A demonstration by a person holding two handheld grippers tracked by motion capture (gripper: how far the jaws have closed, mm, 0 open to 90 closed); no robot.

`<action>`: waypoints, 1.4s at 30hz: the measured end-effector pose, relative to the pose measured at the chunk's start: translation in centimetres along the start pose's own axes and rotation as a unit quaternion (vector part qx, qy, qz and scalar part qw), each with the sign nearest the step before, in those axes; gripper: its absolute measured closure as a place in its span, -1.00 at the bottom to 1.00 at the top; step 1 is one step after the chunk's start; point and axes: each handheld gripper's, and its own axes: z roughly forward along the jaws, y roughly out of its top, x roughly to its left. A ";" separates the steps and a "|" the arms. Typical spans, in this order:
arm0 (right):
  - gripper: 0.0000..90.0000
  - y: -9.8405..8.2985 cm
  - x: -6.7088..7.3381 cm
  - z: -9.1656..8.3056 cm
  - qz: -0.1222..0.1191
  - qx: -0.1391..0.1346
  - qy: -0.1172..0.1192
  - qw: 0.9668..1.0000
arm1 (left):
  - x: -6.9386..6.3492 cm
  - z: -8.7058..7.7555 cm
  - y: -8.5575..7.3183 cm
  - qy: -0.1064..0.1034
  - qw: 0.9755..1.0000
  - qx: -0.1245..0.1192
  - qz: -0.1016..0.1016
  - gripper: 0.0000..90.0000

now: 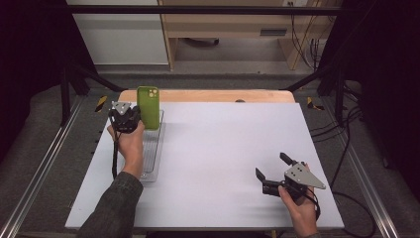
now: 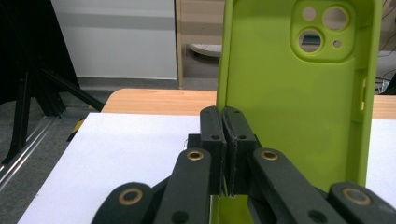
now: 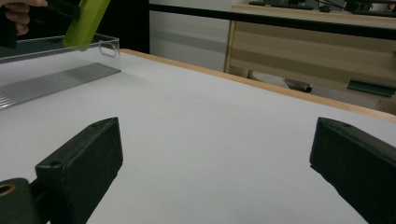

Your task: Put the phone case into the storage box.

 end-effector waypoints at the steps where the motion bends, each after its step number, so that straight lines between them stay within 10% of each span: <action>1: -0.94 0.0 0.0 0.0 0.000 0.000 0.001 1.000 | 0.0 0.0 0.0 0.000 1.000 0.001 0.000 0.94; 42: -0.94 0.0 0.0 0.0 0.006 0.000 0.002 1.000 | -0.4 0.8 0.0 0.013 1.000 0.022 0.011 0.93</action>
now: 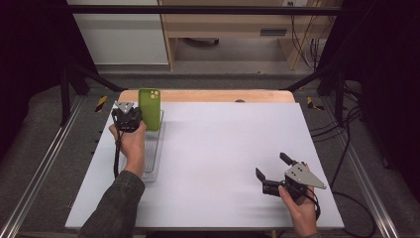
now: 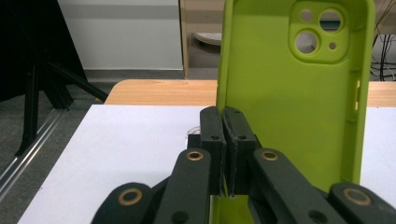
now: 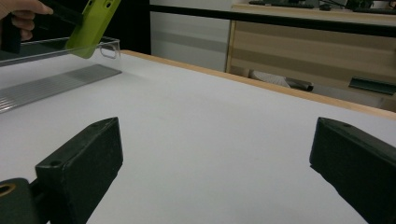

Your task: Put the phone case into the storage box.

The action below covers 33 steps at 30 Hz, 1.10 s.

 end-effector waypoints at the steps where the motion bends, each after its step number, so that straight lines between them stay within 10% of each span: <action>1: -0.94 0.0 0.0 0.0 0.000 0.000 0.000 1.000 | 0.0 0.1 0.0 0.001 1.000 0.000 0.001 0.93; 33: -0.94 0.0 -0.2 -0.1 0.002 -0.001 -0.002 1.000 | -0.5 1.0 0.6 0.003 1.000 0.017 0.002 0.93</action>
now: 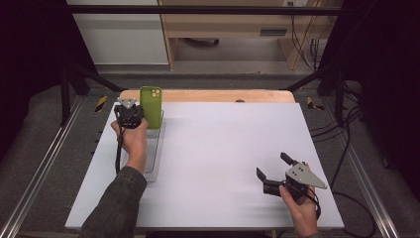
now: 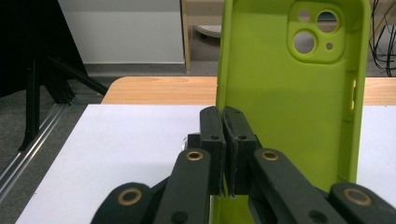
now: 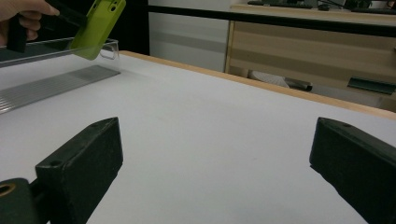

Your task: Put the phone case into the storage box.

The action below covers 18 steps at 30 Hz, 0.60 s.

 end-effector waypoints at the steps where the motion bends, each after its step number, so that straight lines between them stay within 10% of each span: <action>1: -0.93 0.0 0.0 0.0 0.000 0.000 0.000 1.000 | 0.0 0.0 0.0 -0.001 1.000 0.002 0.003 0.93; 18: -0.93 0.0 0.0 0.0 0.000 0.001 0.000 1.000 | -0.1 -0.1 -0.1 0.002 1.000 0.014 0.014 0.92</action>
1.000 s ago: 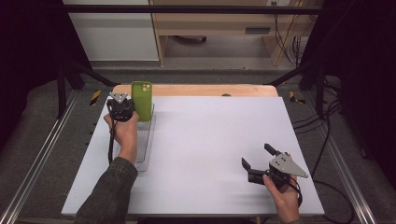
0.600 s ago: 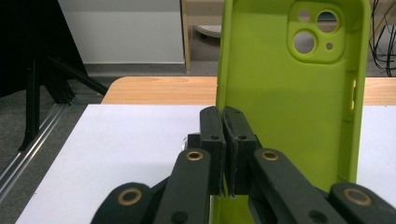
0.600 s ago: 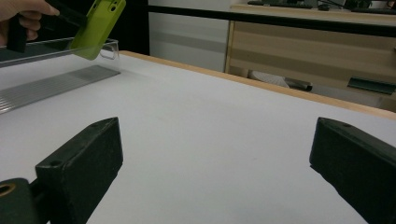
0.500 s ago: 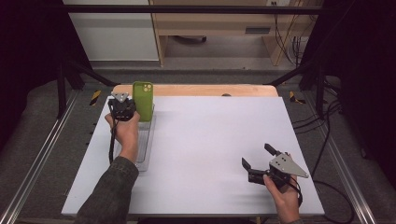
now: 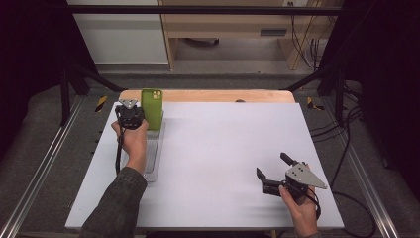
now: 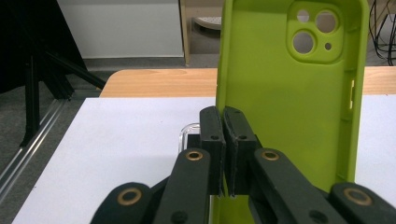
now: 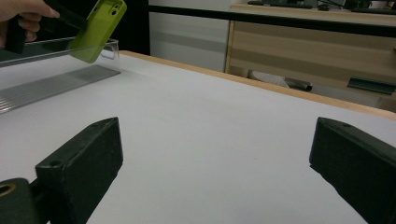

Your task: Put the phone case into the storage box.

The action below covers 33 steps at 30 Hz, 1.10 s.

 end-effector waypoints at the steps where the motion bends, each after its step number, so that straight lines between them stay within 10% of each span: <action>1: -0.93 0.0 0.0 0.0 0.000 0.000 0.000 1.000 | 0.0 0.0 0.0 0.000 1.000 0.000 0.001 0.92; 33: -0.93 0.1 0.1 0.0 -0.001 -0.002 0.000 1.000 | 0.1 -0.1 -0.4 -0.012 0.999 0.026 -0.017 0.72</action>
